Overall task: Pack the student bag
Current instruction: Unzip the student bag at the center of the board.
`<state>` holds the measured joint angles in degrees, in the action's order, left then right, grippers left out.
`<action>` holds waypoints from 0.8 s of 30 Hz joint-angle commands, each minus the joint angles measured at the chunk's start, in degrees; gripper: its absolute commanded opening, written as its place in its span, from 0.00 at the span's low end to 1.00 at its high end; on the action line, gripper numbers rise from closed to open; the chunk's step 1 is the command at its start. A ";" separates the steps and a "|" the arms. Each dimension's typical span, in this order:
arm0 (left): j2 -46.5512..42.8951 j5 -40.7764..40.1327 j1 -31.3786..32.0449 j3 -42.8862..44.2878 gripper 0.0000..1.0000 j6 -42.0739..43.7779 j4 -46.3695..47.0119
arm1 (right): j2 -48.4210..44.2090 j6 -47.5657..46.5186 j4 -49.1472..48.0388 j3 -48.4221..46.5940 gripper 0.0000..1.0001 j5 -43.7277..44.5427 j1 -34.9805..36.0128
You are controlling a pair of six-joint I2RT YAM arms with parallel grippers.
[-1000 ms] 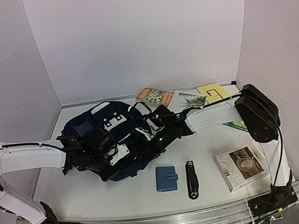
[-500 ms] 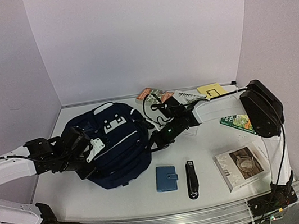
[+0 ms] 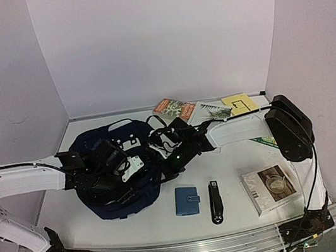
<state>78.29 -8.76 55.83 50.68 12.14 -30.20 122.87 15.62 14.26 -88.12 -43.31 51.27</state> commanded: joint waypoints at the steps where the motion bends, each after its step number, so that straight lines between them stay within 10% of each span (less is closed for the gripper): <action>1: 2.38 2.77 0.15 1.98 0.64 0.26 5.34 | -2.12 0.56 -1.89 -2.06 0.00 -1.61 -0.21; 9: -3.24 -0.16 0.13 0.19 0.01 -1.25 0.47 | -3.30 -1.22 -1.71 2.33 0.00 -1.55 -4.75; 24: -13.03 -3.21 0.15 -1.29 0.00 -2.59 -10.04 | 4.44 -7.79 2.15 -5.81 0.00 4.48 -12.06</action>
<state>69.98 -9.24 56.10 49.53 10.46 -35.29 124.27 9.84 14.72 -88.93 -44.20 41.94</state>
